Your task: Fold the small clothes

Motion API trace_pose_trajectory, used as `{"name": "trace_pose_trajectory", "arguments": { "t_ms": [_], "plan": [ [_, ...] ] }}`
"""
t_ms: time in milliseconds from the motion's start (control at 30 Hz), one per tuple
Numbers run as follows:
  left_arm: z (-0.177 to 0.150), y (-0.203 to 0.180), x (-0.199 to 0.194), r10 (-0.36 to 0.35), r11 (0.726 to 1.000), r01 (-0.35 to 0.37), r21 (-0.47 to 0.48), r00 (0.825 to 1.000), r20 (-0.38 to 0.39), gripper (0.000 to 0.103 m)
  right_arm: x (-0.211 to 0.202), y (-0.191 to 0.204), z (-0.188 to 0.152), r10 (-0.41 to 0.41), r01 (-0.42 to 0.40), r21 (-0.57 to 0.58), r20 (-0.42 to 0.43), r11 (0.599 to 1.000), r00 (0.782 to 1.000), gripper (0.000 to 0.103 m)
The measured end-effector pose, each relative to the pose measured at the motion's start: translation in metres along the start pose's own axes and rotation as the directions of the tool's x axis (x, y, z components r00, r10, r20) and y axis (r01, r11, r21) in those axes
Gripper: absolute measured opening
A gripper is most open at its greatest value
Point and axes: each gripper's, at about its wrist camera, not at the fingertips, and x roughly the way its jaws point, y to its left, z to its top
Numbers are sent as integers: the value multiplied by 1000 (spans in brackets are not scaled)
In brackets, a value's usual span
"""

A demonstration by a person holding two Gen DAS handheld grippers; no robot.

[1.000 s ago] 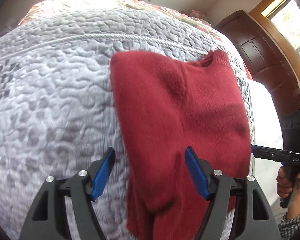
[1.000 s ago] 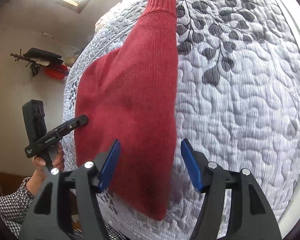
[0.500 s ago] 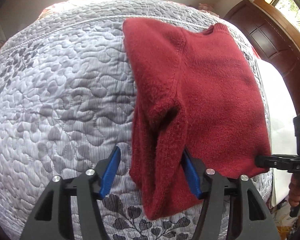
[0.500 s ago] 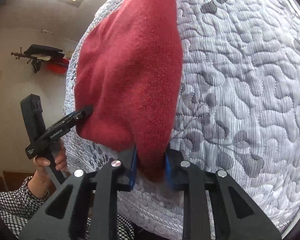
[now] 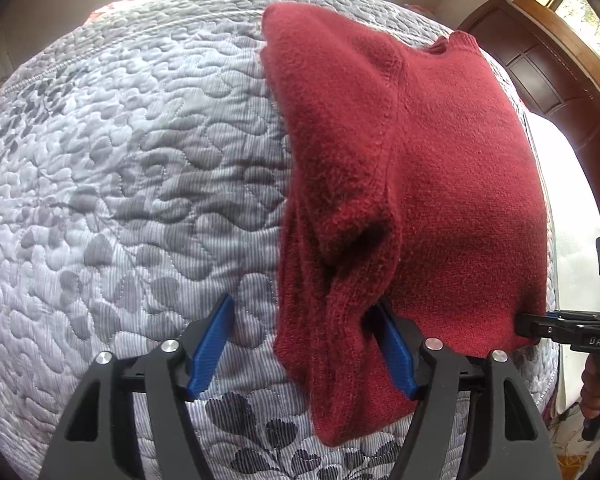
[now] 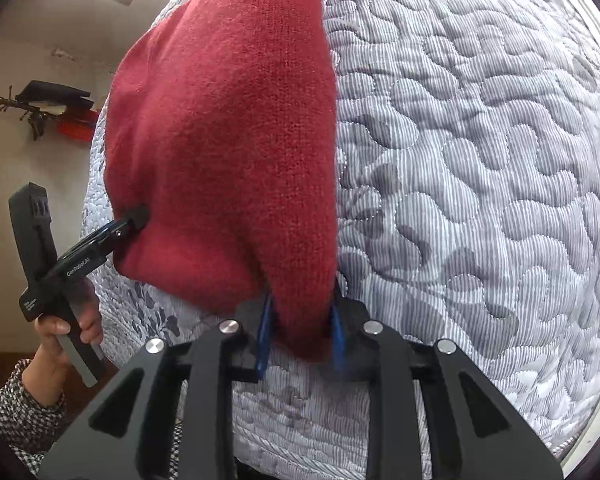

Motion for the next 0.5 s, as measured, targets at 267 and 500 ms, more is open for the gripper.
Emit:
{"name": "trace_pose_trajectory", "arguments": {
  "t_ms": [267, 500],
  "plan": [
    [1, -7, -31, 84, 996, -84, 18, 996, 5, 95, -16, 30, -5, -148, 149, -15, 53, 989, 988, 51],
    [-9, -15, -71, 154, 988, -154, 17, 988, 12, 99, -59, 56, -20, -270, 278, -31, 147, 960, 951, 84]
  ]
}}
